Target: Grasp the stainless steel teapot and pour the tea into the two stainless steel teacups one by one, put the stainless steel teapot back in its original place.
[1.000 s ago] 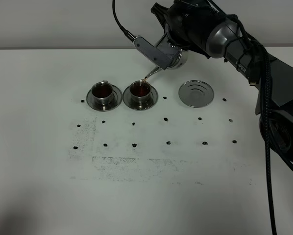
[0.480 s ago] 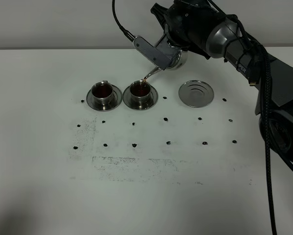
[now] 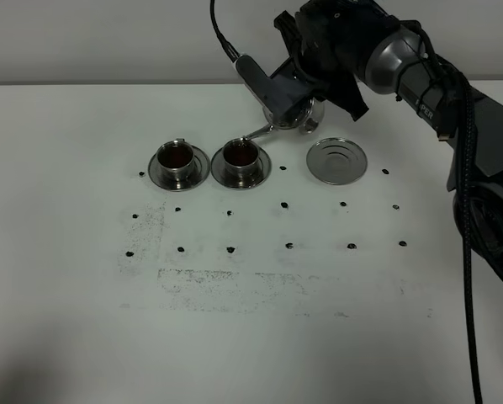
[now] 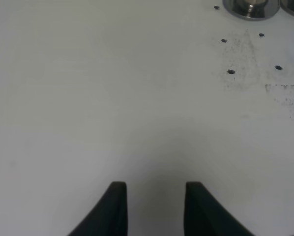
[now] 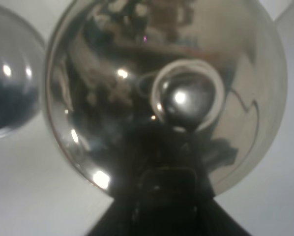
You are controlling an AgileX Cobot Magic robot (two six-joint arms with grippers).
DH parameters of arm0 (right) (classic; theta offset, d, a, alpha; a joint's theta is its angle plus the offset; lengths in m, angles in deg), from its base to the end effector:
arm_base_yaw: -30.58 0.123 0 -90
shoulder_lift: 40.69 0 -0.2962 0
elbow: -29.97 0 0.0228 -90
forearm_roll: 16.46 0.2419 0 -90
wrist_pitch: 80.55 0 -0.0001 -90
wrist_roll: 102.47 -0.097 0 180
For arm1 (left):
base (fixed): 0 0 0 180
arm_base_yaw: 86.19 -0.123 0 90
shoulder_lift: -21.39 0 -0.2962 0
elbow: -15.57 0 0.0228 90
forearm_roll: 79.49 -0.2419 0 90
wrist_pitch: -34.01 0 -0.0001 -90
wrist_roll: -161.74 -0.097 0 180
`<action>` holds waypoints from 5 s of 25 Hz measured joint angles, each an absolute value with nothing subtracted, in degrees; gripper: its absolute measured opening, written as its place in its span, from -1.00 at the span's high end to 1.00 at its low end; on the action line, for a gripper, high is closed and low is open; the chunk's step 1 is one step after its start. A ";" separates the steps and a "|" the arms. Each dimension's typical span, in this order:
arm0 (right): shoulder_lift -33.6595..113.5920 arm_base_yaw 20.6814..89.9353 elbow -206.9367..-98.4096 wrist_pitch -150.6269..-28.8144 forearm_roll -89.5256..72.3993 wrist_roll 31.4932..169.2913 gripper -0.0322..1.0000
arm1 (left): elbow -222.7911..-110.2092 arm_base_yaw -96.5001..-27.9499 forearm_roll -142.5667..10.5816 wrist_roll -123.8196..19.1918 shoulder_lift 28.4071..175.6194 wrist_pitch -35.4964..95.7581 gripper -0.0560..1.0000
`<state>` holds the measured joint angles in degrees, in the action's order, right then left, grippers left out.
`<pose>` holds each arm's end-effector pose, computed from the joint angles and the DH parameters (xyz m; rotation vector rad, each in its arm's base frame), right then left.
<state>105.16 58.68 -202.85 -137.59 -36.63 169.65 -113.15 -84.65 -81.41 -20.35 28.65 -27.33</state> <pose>0.4865 0.2279 0.2201 -2.4781 1.2428 -0.8031 -0.0153 0.0033 0.2578 0.0653 2.0911 0.0463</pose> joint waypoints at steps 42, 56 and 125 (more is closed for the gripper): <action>82.25 66.33 -150.39 -115.98 -18.54 78.27 0.52 | -113.15 -84.65 -81.41 -20.35 28.65 -27.33 0.36; 77.79 55.82 -158.76 -125.27 -20.04 78.77 0.52 | -113.15 -84.65 -81.41 -20.35 28.65 -27.33 0.36; 23.48 44.24 -120.89 -130.48 -15.44 81.94 0.14 | -113.15 -84.65 -81.41 -20.39 28.65 -27.33 0.36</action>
